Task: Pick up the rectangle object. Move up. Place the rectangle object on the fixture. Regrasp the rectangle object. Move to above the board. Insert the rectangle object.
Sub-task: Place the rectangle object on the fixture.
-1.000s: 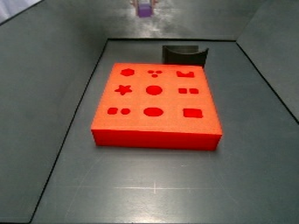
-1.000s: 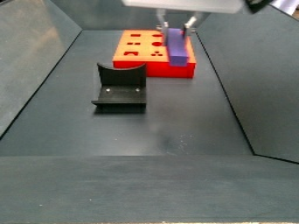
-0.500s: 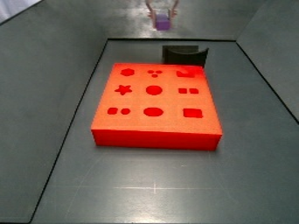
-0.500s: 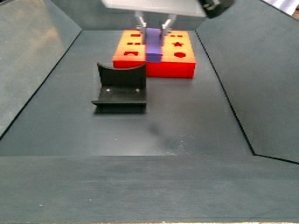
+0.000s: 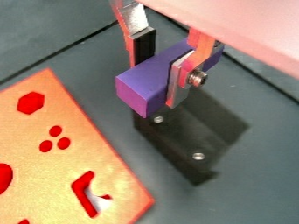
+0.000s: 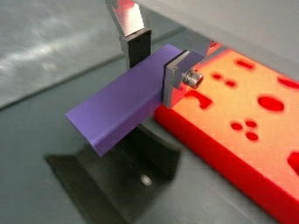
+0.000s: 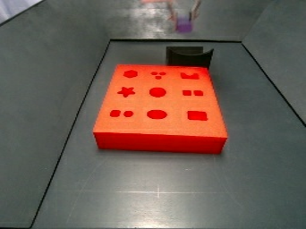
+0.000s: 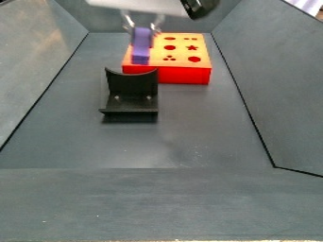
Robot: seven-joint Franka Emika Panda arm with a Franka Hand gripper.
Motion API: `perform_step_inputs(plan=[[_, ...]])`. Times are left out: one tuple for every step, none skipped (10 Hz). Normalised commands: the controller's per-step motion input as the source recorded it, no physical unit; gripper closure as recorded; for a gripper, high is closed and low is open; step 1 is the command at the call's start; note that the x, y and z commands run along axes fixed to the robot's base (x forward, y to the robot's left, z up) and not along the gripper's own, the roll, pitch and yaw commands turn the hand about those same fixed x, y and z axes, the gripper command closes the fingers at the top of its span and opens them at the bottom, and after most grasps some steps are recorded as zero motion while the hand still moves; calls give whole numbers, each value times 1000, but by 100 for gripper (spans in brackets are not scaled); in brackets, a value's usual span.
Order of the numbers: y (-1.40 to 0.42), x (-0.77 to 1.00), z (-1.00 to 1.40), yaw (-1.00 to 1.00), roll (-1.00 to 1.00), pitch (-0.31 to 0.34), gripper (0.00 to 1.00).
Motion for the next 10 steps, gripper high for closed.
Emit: perform_step_inputs(plan=[[360,350,617,-72,-1000,125,100],[204,209,392,-77,-1000,127,100],[88,58,84,-87,-1000,123,100],[65,46,13,-103,-1000,106,100],[62,62,32,-123,-1000,125,100],[58,72,20,-132,-1000,138,100],[53,98,-21,-150,-878,134,100],[50,95,-23,-150,-765,119,100],[50,83,-13,-145,-529,82,100],[48,74,-16,-138,-352,57,100]])
